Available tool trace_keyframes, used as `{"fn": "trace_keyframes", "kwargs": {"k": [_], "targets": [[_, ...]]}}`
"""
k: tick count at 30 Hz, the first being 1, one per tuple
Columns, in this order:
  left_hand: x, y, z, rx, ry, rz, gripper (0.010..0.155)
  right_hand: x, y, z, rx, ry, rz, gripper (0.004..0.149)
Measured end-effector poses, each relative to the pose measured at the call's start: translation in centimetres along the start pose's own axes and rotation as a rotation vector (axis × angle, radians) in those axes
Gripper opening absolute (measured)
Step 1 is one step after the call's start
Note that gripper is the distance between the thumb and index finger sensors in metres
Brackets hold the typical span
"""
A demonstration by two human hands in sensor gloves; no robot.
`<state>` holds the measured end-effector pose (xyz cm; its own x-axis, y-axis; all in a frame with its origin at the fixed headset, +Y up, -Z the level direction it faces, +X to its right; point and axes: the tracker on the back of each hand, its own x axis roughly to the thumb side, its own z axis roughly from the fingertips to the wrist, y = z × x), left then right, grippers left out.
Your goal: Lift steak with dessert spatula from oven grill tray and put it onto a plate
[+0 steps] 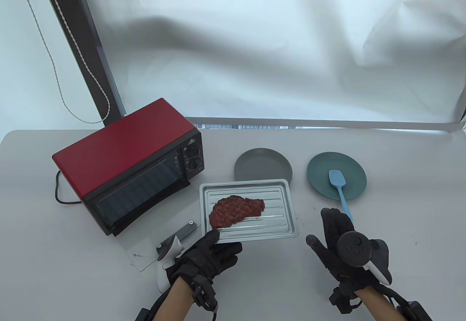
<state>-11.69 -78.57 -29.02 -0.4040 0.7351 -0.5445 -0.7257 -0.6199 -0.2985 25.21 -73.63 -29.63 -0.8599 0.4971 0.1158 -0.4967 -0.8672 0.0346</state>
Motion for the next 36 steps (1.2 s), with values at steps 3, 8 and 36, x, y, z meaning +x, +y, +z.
{"fn": "trace_keyframes", "kwargs": {"k": [3,8,36], "targets": [[-0.7,-0.6,-0.4,-0.029,0.032,-0.006,0.049,-0.2,-0.2,0.0,-0.019,0.009,-0.060,0.082],[-1.7,-1.5,-1.0,-0.085,0.069,-0.022,0.050,-0.8,-0.1,0.0,-0.009,0.058,-0.241,0.081],[-3.6,-4.9,-2.0,-0.288,0.111,-0.106,0.058,-2.6,0.0,-0.2,0.016,0.254,-0.587,0.067]]}}
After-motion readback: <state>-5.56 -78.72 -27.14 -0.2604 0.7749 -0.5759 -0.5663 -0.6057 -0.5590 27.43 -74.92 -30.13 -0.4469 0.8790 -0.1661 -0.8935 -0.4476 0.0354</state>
